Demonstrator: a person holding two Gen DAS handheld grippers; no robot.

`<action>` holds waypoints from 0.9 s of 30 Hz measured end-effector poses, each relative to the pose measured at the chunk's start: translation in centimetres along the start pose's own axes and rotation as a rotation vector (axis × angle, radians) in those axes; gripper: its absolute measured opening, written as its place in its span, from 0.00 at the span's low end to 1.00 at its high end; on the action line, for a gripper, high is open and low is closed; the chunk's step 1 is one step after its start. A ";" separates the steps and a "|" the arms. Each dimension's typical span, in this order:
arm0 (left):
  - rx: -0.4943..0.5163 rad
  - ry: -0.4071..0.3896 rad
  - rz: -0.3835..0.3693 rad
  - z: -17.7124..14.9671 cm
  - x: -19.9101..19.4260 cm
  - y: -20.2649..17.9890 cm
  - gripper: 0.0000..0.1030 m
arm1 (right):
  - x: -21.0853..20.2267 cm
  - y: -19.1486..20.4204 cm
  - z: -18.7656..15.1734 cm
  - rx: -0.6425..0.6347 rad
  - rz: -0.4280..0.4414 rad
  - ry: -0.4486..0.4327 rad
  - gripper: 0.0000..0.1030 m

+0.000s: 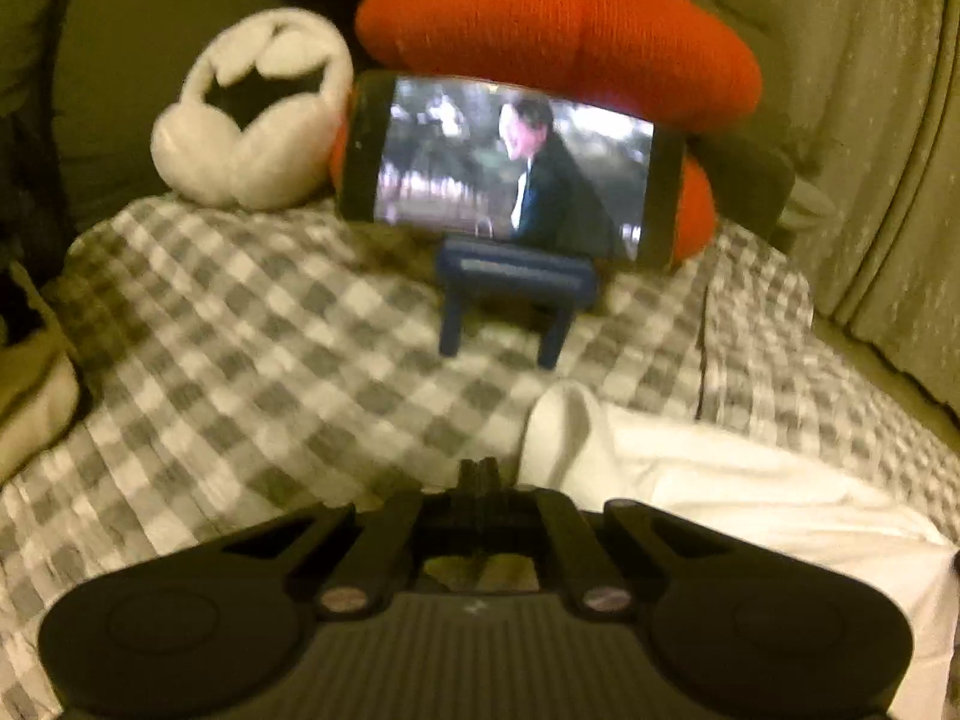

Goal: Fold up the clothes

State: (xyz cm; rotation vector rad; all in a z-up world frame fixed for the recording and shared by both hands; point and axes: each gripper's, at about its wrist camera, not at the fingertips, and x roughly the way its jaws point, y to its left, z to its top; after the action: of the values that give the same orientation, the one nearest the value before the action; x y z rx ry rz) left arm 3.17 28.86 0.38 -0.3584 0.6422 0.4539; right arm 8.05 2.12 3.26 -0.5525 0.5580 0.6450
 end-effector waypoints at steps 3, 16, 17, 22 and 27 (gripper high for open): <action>-0.038 0.010 -0.005 0.2 0.0 0.7 0.00 | 0.2 -0.1 0.0 0.021 0.002 0.002 0.00; -0.275 0.030 0.007 0.3 -2.3 4.4 0.08 | -4.4 -2.4 0.6 0.153 0.147 -0.064 0.15; -0.312 0.034 -0.002 0.2 -2.6 4.9 0.08 | -4.8 -2.3 0.5 0.146 0.178 -0.058 0.15; -0.326 0.039 -0.025 -1.3 -5.3 5.8 0.15 | -6.1 -1.6 0.0 0.113 0.255 -0.038 0.15; -0.333 0.047 0.019 -3.9 -8.5 7.0 0.28 | -7.3 -1.9 -0.6 0.134 0.251 -0.040 0.16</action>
State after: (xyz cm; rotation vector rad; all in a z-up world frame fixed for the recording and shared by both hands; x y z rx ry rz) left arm -8.29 30.49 1.72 -0.6808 0.6157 0.5738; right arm 4.30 -2.43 7.96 -0.3455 0.6341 0.8476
